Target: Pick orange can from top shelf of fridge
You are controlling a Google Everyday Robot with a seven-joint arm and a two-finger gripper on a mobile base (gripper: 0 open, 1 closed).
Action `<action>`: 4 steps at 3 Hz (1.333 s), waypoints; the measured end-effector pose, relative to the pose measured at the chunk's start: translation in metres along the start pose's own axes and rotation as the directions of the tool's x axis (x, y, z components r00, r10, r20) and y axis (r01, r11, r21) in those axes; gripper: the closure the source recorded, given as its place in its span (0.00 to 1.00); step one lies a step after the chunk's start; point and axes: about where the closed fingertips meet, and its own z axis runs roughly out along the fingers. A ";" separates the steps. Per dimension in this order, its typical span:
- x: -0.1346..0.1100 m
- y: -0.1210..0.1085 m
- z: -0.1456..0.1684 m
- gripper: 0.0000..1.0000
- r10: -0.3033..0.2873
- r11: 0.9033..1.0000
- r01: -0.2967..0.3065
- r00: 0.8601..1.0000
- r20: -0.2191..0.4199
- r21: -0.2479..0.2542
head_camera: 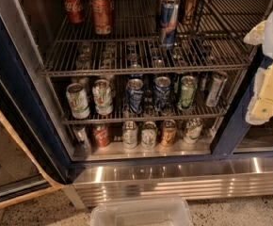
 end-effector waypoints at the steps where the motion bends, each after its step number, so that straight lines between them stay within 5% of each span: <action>1: 0.000 0.000 0.000 0.00 0.000 1.000 0.000 1.000 0.000 0.000; 3: -0.002 -0.004 -0.001 0.00 0.004 1.000 -0.004 0.999 0.038 0.008; 4: -0.013 -0.016 -0.002 0.00 0.014 0.998 -0.021 0.993 0.116 0.059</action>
Offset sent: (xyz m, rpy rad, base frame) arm 0.0098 0.0004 0.0002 0.0828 -0.0178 0.0104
